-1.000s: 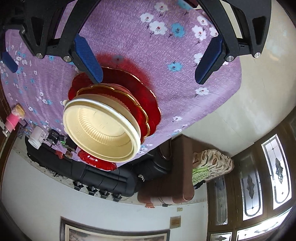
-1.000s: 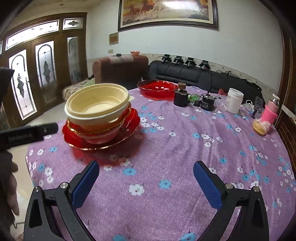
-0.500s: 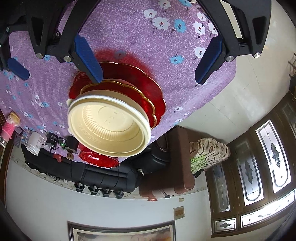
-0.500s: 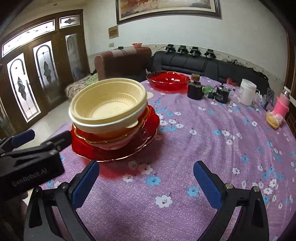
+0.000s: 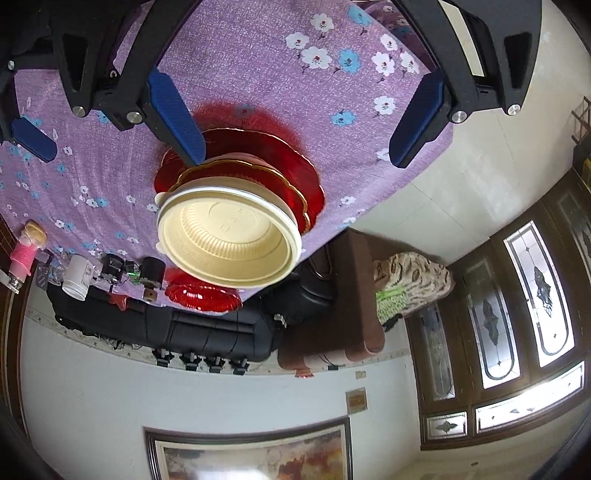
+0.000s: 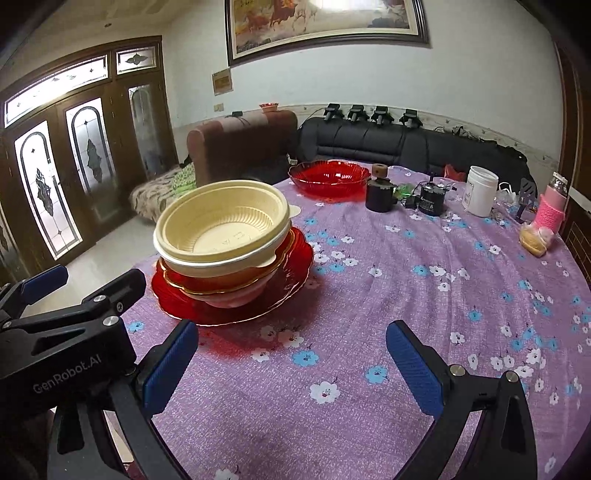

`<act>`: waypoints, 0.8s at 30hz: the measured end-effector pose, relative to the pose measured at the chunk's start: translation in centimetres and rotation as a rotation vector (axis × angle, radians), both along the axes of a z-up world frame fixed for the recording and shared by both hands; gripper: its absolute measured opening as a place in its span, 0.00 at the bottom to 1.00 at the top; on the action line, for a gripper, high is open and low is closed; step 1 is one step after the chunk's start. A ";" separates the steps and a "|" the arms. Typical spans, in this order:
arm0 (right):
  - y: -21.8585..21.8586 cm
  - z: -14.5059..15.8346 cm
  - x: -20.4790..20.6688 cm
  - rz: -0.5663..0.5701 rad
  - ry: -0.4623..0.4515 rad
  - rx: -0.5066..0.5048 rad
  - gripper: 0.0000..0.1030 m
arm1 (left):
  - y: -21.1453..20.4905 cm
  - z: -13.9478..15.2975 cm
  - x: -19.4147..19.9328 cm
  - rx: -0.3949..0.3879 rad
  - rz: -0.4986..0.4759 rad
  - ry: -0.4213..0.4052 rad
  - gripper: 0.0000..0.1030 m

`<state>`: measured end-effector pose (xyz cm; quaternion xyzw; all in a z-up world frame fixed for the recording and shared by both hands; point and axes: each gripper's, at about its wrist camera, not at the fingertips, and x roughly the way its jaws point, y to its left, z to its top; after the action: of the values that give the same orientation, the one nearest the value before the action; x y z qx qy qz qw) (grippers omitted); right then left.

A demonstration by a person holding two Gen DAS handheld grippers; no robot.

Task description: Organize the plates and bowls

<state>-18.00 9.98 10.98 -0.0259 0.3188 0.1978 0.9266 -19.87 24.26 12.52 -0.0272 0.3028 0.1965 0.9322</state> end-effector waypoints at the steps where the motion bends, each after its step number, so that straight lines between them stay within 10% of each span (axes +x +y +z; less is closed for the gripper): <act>1: 0.0 0.1 -0.2 -0.001 -0.001 0.003 1.00 | 0.0 0.1 -0.3 0.004 0.001 -0.009 0.97; 24: -0.4 2.6 4.6 -0.110 -0.033 -0.011 1.00 | 7.2 -0.4 -1.0 -0.101 0.137 -0.033 0.97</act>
<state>-13.39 9.58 13.57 -0.0169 0.3055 0.1444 0.9410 -20.86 31.50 12.16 -0.0979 0.2943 0.2439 0.9189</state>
